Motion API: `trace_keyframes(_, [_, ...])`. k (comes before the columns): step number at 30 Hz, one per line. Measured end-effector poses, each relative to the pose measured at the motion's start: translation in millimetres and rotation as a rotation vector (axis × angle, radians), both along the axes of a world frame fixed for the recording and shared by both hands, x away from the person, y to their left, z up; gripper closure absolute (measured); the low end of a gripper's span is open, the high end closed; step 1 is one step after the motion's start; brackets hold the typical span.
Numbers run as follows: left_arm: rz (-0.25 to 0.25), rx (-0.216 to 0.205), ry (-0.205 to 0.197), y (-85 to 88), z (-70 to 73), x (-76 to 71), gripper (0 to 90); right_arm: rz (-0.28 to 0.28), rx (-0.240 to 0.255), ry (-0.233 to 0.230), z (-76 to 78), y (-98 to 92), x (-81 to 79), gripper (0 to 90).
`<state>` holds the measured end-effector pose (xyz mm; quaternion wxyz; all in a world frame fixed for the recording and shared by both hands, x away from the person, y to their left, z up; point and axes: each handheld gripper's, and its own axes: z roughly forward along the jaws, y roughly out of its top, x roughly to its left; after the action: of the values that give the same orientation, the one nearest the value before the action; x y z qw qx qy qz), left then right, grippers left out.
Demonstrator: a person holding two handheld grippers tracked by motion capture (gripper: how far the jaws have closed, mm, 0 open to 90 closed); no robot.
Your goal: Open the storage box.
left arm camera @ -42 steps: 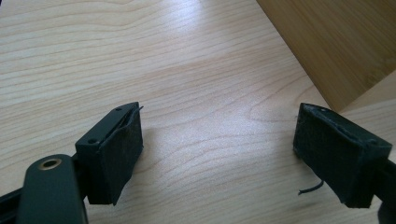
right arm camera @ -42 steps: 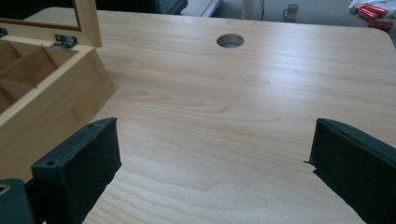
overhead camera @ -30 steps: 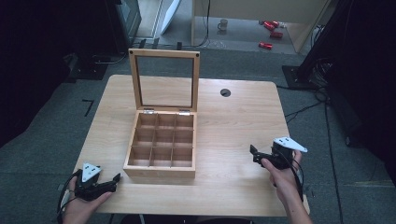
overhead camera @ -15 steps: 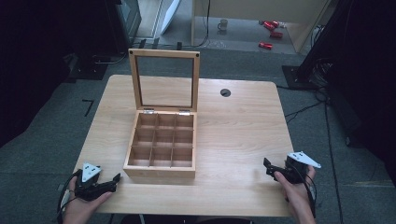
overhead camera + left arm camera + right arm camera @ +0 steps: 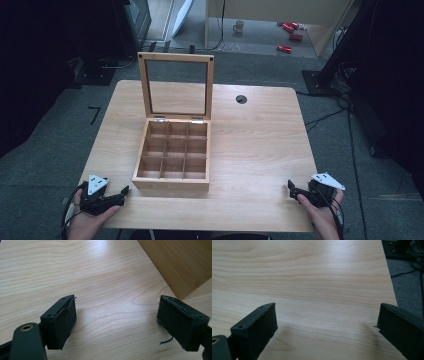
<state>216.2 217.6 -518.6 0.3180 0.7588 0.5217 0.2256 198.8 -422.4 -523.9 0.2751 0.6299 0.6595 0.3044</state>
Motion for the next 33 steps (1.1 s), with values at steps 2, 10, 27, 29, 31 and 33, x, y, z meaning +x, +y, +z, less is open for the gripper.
trace_keyframes(2, [0.0,0.001,-0.001,0.1,0.0,0.0,16.2,-0.001,-0.011,0.012,-1.0,1.4,0.6,2.4])
trace_keyframes(10, [0.0,0.001,-0.001,0.1,0.0,0.0,16.2,-0.004,0.0,0.045,-2.3,0.7,1.5,2.5])
trace_keyframes(27, [-0.001,0.0,-0.001,0.2,0.0,0.0,16.2,0.009,0.001,0.045,-2.3,0.9,1.6,2.5])
trace_keyframes(29, [-0.001,0.0,0.0,0.1,0.0,0.0,16.2,0.01,0.001,0.045,-2.3,0.9,1.6,2.5])
trace_keyframes(31, [0.0,0.0,0.0,0.1,0.0,0.1,16.2,0.01,0.001,0.045,-2.3,0.9,1.6,2.5])
trace_keyframes(33, [0.001,-0.001,0.001,-0.1,0.1,0.5,16.2,0.01,0.001,0.045,-2.3,0.9,1.6,2.5])
